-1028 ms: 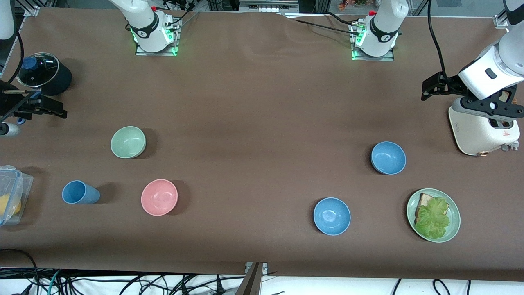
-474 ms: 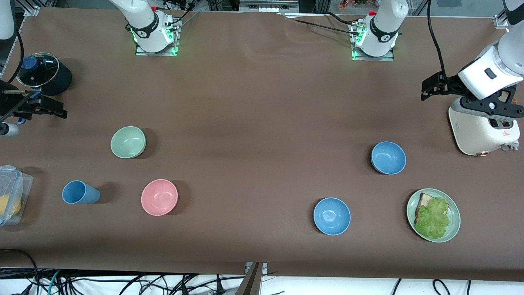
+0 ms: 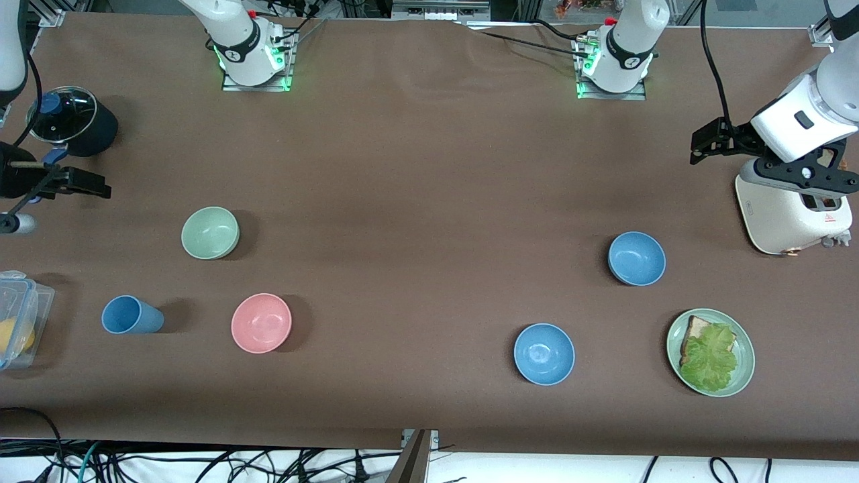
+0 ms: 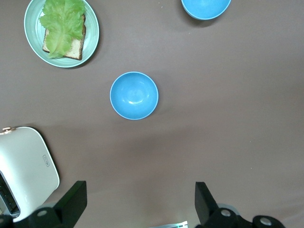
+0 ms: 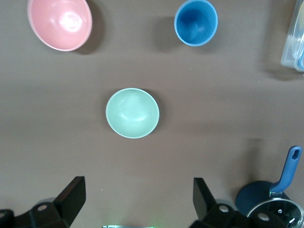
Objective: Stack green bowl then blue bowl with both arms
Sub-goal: 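Move the right gripper down to the pale green bowl's rim, then close the right gripper on the pale green bowl's rim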
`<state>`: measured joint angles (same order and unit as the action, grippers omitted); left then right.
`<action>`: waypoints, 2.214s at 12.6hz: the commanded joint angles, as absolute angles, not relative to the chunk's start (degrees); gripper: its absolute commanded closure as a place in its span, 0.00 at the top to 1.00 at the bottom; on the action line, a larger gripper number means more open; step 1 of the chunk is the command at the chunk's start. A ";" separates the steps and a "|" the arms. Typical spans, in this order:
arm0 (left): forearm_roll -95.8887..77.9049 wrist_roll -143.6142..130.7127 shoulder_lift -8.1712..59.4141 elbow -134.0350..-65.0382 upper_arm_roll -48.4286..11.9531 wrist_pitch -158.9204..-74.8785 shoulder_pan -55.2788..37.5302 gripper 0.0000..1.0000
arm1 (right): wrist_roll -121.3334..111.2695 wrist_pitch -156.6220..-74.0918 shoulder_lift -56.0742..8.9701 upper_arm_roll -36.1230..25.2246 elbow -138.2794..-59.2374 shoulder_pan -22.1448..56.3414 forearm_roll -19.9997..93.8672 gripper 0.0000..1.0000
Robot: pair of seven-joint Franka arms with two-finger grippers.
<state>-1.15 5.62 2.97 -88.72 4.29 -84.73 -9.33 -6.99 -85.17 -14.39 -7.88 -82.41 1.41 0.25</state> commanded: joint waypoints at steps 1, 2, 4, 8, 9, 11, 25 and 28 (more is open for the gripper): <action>-0.62 5.36 3.16 -87.19 4.39 -83.41 -9.23 1.00 | -7.03 -83.06 -15.37 -7.73 -82.26 0.09 0.62 1.00; -0.62 5.36 3.25 -87.19 4.39 -83.41 -9.23 1.00 | -6.94 -83.23 -16.51 -8.00 -82.27 -0.52 0.62 1.00; -0.62 5.88 3.16 -87.19 4.66 -83.41 -8.97 1.00 | -7.03 -84.81 -19.49 -7.91 -82.18 -1.67 1.05 1.00; -0.62 6.06 3.25 -87.19 4.57 -83.41 -8.70 1.00 | -7.03 -91.04 -24.69 -7.91 -85.94 -2.55 3.87 1.00; -0.62 5.80 3.16 -87.19 4.40 -83.41 -8.70 1.00 | -7.03 -93.40 -24.87 -7.91 -87.96 -2.46 3.95 1.00; -0.62 5.63 3.16 -87.19 4.31 -83.41 -8.70 1.00 | -8.08 -99.03 -24.96 -7.91 -92.79 -2.81 6.83 1.00; -0.62 5.98 3.16 -87.19 4.31 -83.41 -8.79 1.00 | -15.38 -127.18 -25.05 -7.47 -116.27 -3.34 14.94 1.00; -0.62 5.89 3.16 -87.19 4.04 -83.41 -8.88 1.00 | -15.82 -127.18 -25.05 -7.38 -117.42 -3.34 14.94 1.00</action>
<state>-1.15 5.66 2.93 -88.54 4.36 -84.61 -8.93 -14.00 -126.10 -26.71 -8.07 -114.98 -2.72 13.51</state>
